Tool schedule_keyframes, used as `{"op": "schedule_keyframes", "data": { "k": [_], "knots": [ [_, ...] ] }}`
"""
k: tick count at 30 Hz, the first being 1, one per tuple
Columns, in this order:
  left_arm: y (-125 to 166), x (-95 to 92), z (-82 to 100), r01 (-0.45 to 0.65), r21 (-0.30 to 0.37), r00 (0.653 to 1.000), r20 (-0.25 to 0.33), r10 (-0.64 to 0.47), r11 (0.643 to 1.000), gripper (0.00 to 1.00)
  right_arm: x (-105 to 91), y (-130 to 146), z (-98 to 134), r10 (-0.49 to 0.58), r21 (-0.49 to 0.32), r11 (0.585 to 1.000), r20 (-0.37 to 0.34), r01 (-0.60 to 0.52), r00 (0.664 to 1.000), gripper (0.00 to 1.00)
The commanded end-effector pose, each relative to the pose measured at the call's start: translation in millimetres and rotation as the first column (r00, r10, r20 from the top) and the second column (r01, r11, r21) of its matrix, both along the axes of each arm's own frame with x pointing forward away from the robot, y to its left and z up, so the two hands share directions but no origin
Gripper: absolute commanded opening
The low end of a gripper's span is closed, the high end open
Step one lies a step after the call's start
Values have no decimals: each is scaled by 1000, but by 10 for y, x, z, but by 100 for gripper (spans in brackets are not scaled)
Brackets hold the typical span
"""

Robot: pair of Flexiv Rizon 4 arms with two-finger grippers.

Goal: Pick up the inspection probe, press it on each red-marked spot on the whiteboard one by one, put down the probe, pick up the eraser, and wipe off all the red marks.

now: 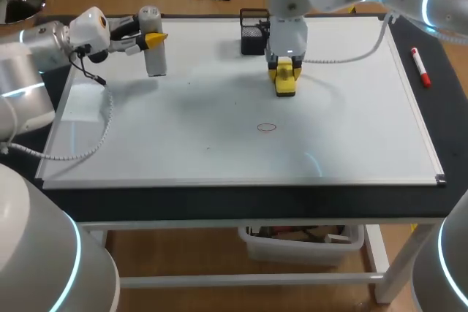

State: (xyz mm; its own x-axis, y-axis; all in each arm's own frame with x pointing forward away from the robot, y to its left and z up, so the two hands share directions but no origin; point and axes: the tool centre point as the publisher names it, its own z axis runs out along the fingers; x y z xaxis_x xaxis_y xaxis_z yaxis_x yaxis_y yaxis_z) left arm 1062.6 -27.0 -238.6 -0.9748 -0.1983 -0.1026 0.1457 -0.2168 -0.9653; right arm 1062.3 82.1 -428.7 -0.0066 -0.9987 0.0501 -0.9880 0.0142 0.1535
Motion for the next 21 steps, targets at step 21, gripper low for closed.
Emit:
{"op": "schedule_keyframes", "data": {
  "k": [21],
  "knots": [
    [-15,-48,34,-75,-5,997,-15,75,997,0,35,-661,480,-85,6,996,77,84,993,0]
  ]
}}
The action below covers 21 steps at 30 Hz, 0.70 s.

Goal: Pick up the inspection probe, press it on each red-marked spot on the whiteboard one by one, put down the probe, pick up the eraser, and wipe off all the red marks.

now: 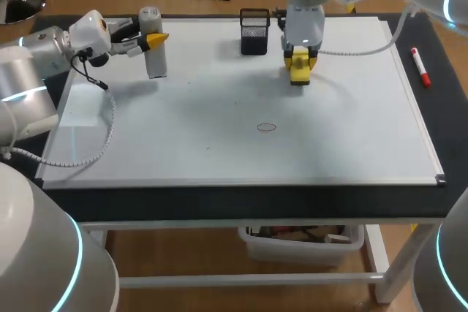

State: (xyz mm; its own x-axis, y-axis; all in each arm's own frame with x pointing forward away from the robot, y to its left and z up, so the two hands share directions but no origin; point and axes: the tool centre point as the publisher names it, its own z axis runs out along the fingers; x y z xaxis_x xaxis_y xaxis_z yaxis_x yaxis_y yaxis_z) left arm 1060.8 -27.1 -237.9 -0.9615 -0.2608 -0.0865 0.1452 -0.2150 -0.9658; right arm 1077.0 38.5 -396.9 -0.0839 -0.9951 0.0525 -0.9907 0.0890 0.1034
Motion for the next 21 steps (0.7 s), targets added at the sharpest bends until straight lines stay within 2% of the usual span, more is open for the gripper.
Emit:
{"op": "schedule_keyframes", "data": {
  "k": [1,12,21],
  "knots": [
    [-14,-30,27,-11,3,1000,0,11,1000,0,-114,-284,177,-18,7,1000,29,18,999,0],
    [-14,-30,27,-11,3,1000,0,11,1000,0,-199,-924,247,-148,-12,989,44,149,988,0],
    [-14,-30,27,-11,3,1000,0,11,1000,0,-268,-1145,194,-192,-16,981,28,193,981,0]
  ]
}}
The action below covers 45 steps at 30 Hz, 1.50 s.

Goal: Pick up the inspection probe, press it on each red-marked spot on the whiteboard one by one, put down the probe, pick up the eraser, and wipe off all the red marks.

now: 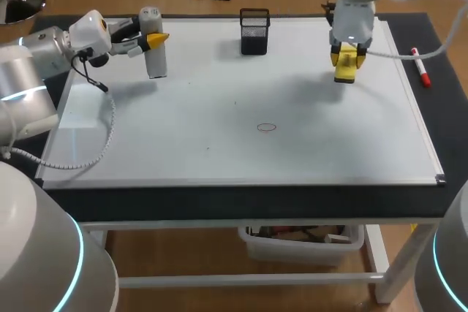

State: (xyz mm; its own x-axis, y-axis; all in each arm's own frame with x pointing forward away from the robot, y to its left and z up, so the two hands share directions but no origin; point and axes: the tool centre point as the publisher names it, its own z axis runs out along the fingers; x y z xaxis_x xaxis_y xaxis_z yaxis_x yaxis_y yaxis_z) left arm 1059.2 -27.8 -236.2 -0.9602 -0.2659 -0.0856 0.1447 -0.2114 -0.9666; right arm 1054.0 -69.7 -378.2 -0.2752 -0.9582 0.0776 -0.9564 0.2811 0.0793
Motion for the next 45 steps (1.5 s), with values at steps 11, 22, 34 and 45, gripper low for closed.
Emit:
{"op": "schedule_keyframes", "data": {
  "k": [11,22,34,45],
  "knots": [
    [-7,-13,10,-6,0,1000,2,6,1000,0,-50,-83,1,-10,19,1000,11,10,1000,0],
    [-47,-62,20,4,4,1000,2,-4,1000,0,-50,-83,1,-10,19,1000,11,10,1000,0],
    [-646,-785,20,168,-46,985,37,-167,985,0,-50,-83,1,-10,19,1000,11,10,1000,0],
    [-1352,-1222,21,390,-55,921,48,-388,919,0,-50,-83,1,-10,19,1000,11,10,1000,0]
  ]
}}
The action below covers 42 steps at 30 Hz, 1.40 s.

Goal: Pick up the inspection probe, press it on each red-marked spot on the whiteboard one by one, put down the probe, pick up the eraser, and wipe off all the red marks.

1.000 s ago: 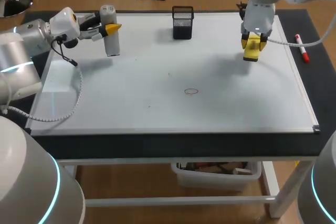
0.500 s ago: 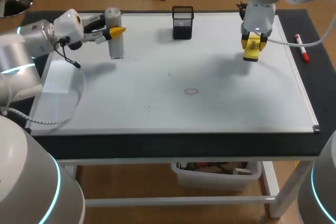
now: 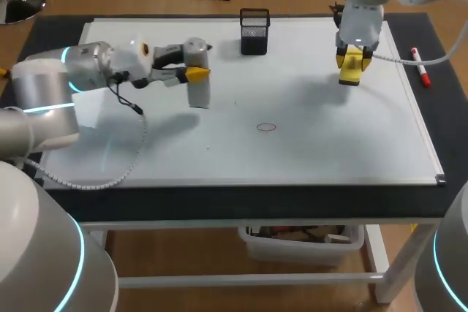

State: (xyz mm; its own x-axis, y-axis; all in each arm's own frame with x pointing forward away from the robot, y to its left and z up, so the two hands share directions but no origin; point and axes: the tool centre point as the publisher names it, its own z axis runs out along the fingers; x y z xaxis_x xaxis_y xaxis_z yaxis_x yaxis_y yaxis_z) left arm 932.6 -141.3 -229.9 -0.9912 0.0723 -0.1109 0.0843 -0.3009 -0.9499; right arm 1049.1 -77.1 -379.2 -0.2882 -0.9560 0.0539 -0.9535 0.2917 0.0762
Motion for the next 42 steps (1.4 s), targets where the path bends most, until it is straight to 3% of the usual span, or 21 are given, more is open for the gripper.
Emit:
{"op": "schedule_keyframes", "data": {
  "k": [1,10,20,42],
  "knots": [
    [-277,18,-45,66,-16,998,6,-66,998,0,-1,-10,10,3,-3,1000,2,-3,1000,0],
    [-734,-201,-70,184,-25,982,37,-183,983,0,-1,-10,10,3,-3,1000,2,-3,1000,0],
    [-1085,-313,-194,239,-37,971,-1,-239,970,0,-1,-10,10,3,-3,1000,2,-3,1000,0],
    [-1434,-433,-350,326,-41,945,-18,-327,945,0,-1,-10,10,3,-3,1000,2,-3,1000,0]
  ]
}}
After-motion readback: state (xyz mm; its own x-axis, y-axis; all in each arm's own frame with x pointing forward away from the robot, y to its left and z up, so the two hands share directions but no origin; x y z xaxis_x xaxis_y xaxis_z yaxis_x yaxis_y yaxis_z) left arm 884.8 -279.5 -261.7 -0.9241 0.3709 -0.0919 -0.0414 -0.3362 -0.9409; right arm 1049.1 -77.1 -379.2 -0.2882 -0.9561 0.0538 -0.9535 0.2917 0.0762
